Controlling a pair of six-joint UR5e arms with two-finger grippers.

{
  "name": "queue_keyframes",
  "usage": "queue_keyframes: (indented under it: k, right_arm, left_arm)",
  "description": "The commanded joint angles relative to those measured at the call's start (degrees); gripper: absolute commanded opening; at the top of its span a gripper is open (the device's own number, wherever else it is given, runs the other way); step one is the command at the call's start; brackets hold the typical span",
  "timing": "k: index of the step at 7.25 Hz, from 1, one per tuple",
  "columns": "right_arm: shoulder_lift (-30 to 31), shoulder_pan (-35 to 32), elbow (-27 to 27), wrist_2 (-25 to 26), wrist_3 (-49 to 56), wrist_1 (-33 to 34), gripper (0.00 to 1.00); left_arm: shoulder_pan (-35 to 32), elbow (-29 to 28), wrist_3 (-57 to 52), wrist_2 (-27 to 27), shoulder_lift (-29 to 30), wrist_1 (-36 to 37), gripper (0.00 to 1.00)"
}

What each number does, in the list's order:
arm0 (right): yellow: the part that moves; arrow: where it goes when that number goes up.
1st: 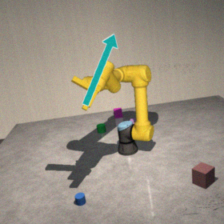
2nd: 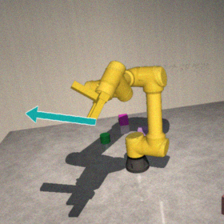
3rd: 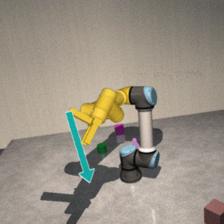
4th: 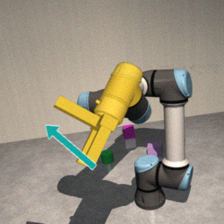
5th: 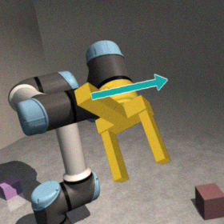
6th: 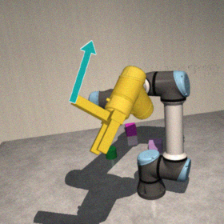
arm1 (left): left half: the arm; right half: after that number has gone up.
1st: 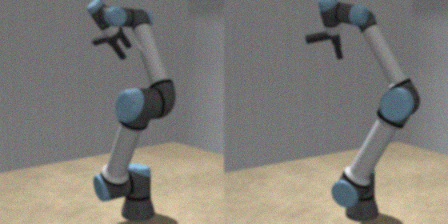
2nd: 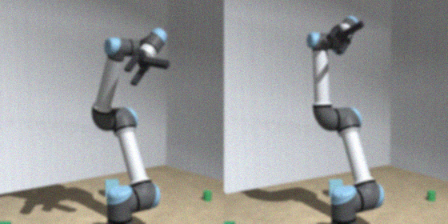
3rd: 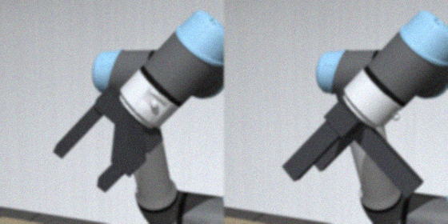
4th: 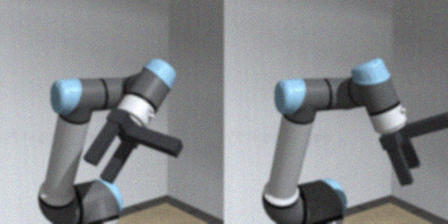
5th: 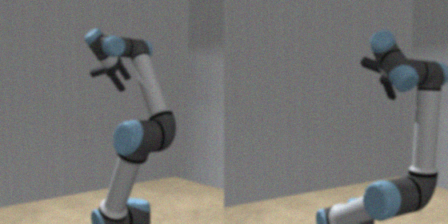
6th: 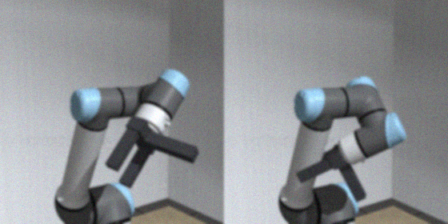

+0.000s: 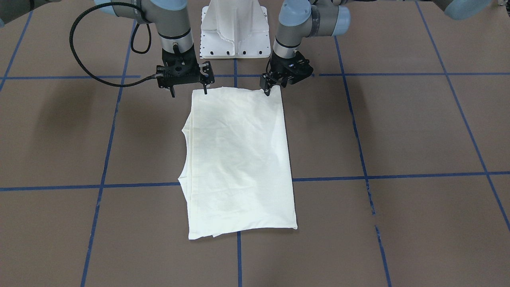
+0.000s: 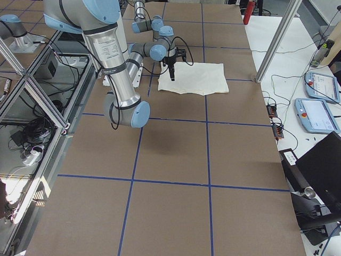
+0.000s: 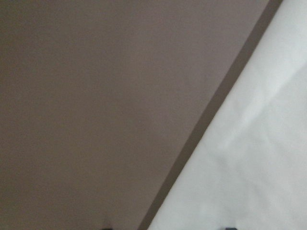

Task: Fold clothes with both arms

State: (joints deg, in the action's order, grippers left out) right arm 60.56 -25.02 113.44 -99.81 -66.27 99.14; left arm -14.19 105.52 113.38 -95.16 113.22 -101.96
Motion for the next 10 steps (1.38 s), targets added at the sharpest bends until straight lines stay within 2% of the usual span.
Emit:
queue_keyframes:
  k: [1, 4, 7, 8, 9, 10]
  right_arm:
    - [0.43, -0.02, -0.06, -0.03, 0.09, 0.00, 1.00]
    - [0.70, -0.02, -0.06, -0.03, 0.09, 0.00, 1.00]
    - [0.87, -0.02, -0.24, 0.05, 0.09, 0.00, 1.00]
    - [0.79, -0.02, -0.24, -0.03, 0.09, 0.00, 1.00]
    - [0.96, 0.06, -0.15, -0.03, -0.09, 0.00, 1.00]
    - [0.96, 0.50, -0.06, -0.03, -4.00, -0.09, 1.00]
  left_arm:
    - [-0.05, 0.13, 0.00, -0.11, 0.07, 0.10, 0.20]
    - [-0.13, 3.37, -0.09, -0.11, -0.01, 3.25, 0.16]
    - [-0.05, 3.12, -0.44, -0.02, 0.07, 3.26, 0.16]
    - [-0.13, 3.20, -0.53, -0.02, -0.01, 3.26, 0.06]
    - [-0.14, 3.47, -0.70, -0.02, -0.02, 3.26, 0.00]
    - [-0.05, 3.47, -0.97, -0.11, 0.07, 3.26, 0.00]
